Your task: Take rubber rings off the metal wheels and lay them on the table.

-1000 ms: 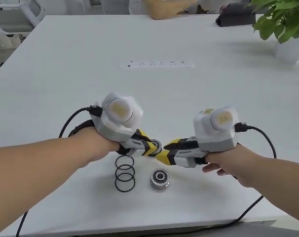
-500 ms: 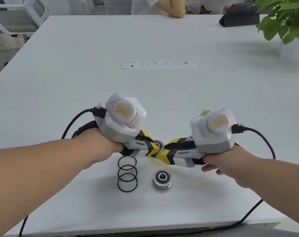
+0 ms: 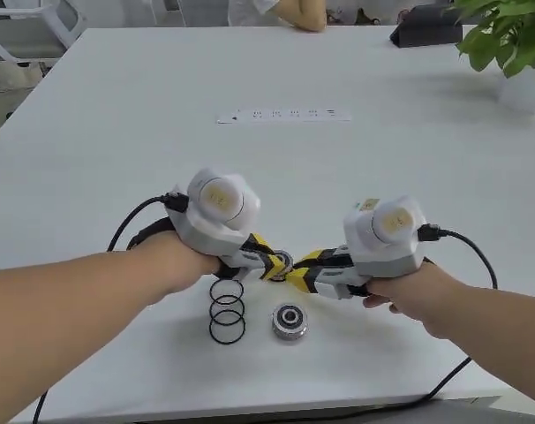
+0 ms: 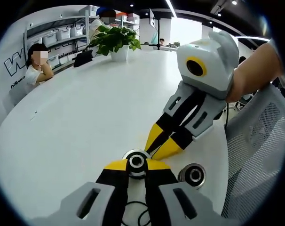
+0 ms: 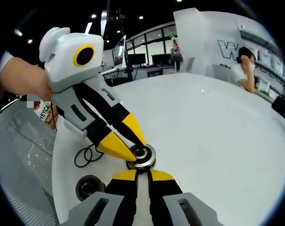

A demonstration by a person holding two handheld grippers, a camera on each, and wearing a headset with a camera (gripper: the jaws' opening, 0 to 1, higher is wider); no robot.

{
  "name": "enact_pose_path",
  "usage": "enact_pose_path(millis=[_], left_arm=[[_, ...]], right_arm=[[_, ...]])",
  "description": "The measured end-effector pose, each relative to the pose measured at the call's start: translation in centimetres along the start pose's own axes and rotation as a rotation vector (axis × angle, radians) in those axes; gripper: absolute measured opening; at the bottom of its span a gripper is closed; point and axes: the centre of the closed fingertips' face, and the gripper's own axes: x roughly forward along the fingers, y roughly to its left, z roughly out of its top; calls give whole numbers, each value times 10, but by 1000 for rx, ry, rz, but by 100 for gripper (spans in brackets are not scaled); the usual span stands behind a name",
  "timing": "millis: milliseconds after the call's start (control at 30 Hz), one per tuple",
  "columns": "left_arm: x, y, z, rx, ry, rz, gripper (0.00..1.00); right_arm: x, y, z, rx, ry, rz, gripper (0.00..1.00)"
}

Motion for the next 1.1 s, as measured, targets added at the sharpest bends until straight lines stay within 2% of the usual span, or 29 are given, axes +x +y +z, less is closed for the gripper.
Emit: enact_pose_path(millis=[133,367,733,900,1100], left_arm=[[0,0,0,-2,0,4,7],[1,0,0,5,1,10,7],[1,0,0,5,-2,17,7],[1,-1,0,9,-1,16,7],[1,-1,0,6,-1,17,7]], right_arm=[[0,-1,-1,11,4,-9,0],[0,-5,-1,103,-8,-19,0],[-2,-7,-2,210,-32,-14,0],[-5,-7,-2,305,-51,-1,0],[-6,-7,0,335,-68,6,0]])
